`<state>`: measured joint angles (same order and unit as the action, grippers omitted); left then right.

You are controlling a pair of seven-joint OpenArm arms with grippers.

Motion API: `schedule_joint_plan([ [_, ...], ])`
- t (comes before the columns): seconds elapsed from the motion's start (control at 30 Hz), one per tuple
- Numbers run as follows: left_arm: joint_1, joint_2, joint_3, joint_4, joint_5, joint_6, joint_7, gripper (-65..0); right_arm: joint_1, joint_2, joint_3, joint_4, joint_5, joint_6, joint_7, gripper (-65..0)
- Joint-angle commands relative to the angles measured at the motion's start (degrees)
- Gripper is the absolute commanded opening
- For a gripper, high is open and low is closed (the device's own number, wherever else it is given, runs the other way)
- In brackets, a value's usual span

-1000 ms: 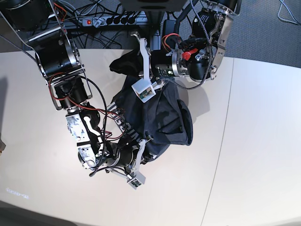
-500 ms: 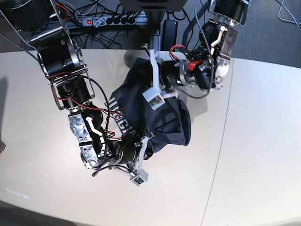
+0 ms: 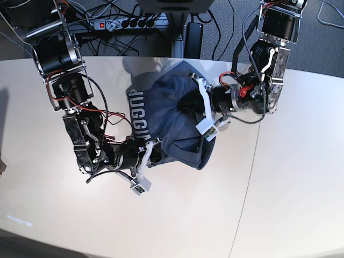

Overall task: Fold the T-shirt properly
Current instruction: 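Grasp the bundle with both grippers and lift it, then flip the bundle over with both grippers and set it down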

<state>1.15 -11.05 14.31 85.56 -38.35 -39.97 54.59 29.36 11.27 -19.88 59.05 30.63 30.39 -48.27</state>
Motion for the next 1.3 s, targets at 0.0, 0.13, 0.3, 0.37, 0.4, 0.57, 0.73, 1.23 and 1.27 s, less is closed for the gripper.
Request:
schedule_joint_plan([
  [0.0,-1.73,-0.55,-0.20,0.24,-0.15,-0.03,-0.90,-62.0,0.55,0.52,0.26,1.20,0.46,2.40,-0.72,-65.0],
  [0.13,-4.15,-1.57,-0.20,-0.81,-0.09,-0.03,-0.85,-62.0,-2.80,1.95,0.26,4.28,0.50,2.43,-1.07,-65.0],
  [0.3,-6.73,-4.42,-0.20,-0.98,0.04,-0.03,-0.87,-62.0,-7.58,3.34,0.33,9.79,1.84,2.43,-1.11,-65.0],
  [0.37,-7.56,-5.53,-0.20,-0.98,0.04,-0.03,-0.92,-62.0,-9.64,3.89,0.37,12.26,1.99,2.43,-1.31,-65.0],
  [0.4,-7.89,-6.08,-0.20,-0.98,0.02,-0.03,-0.94,-62.0,-10.69,4.15,0.37,13.57,1.95,2.40,-1.29,-65.0],
  [0.57,-9.38,-7.23,-0.20,-0.98,0.04,-0.03,-1.03,-62.0,-15.76,5.11,0.42,19.34,1.95,2.40,-1.33,-65.0],
  [0.73,-9.86,-7.19,-0.17,-0.98,-1.70,-0.03,-1.01,-62.0,-21.05,5.01,0.42,25.05,2.86,2.40,-1.49,-65.0],
  [1.23,-13.25,-7.21,-0.20,-0.77,-16.59,-0.03,6.62,-62.0,-27.15,5.07,2.38,32.79,1.31,2.38,-1.46,-65.0],
  [1.27,-13.90,-7.21,-0.24,-0.77,-17.03,-0.03,7.21,-62.0,-27.15,5.07,3.21,32.79,1.31,2.38,-1.46,-65.0],
])
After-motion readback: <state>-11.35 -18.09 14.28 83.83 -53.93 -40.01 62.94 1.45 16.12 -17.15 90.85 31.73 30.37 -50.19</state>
